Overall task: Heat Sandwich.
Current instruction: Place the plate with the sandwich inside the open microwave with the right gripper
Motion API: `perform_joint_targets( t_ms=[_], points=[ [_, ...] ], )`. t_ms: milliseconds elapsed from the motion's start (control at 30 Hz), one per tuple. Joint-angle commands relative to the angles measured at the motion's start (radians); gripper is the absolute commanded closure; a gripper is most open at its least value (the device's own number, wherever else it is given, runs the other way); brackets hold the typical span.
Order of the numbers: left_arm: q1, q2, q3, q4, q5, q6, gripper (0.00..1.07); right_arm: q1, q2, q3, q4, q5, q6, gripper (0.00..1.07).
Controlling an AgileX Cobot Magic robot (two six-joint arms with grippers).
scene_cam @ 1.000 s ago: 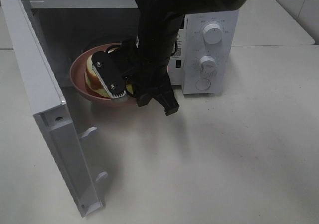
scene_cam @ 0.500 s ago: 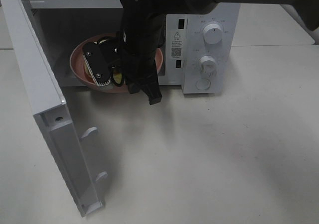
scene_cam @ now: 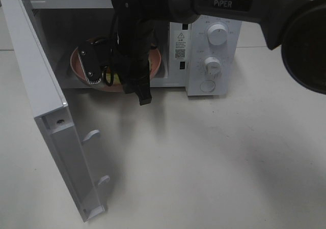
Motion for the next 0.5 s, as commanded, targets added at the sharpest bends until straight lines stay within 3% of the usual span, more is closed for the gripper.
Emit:
perform_joint_targets(
  t_ms=[33,500],
  points=[
    [0.005,-0.016,0.002,-0.001,-0.003,-0.001,0.09,-0.010,0.016,-0.034,-0.004,-0.010,0.025,1.05],
    [0.005,-0.016,0.002,0.007,-0.003,-0.001,0.09,-0.045,0.068,-0.127,-0.008,-0.067,0.058,1.05]
  ],
)
